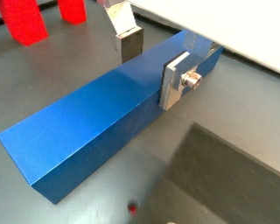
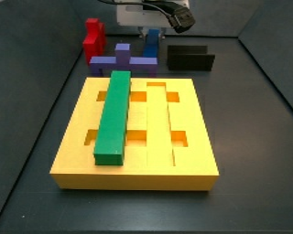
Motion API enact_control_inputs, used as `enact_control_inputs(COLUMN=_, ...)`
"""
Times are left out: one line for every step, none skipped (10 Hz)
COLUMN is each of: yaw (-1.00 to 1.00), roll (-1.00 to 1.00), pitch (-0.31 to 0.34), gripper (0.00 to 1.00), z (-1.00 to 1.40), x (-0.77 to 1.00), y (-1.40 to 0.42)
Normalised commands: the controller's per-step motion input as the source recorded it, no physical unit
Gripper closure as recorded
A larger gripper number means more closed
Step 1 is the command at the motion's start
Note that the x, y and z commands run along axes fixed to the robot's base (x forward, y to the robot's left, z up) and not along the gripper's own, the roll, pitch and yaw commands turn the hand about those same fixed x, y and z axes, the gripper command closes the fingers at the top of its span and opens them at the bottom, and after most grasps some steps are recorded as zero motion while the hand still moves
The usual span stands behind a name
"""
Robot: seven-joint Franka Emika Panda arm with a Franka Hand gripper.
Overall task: Pick up the blue object. Move up. Move to above the board. Insert the blue object.
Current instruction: Pick up the blue object.
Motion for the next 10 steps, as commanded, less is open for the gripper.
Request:
enact_control_inputs(yaw=0.00, roll=0.00, pitch=0.000, gripper=1.00, z=0.00, x=0.00, y=0.00)
enact_control_inputs(yaw=0.00, roll=0.00, pitch=0.000, gripper=1.00, z=0.00, x=0.00, y=0.00)
enact_control_inputs(yaw=0.00, roll=0.00, pitch=0.000, gripper=1.00, z=0.00, x=0.00, y=0.00)
enact_control_inputs(yaw=0.00, roll=0.00, pitch=0.000, gripper=1.00, z=0.00, x=0.00, y=0.00)
enact_control_inputs(yaw=0.00, roll=0.00, pitch=0.000, gripper=1.00, z=0.00, x=0.00, y=0.00)
enact_control_inputs(yaw=0.00, roll=0.00, pitch=0.000, gripper=1.00, z=0.00, x=0.00, y=0.00)
enact_control_inputs(yaw=0.00, roll=0.00, pitch=0.000, gripper=1.00, z=0.00, x=0.00, y=0.00)
enact_control_inputs(yaw=0.00, roll=0.00, pitch=0.000, gripper=1.00, z=0.00, x=0.00, y=0.00)
enact_control_inputs(yaw=0.00, roll=0.00, pitch=0.000, gripper=1.00, z=0.00, x=0.00, y=0.00)
enact_control_inputs(yaw=0.00, roll=0.00, pitch=0.000, gripper=1.00, z=0.00, x=0.00, y=0.00)
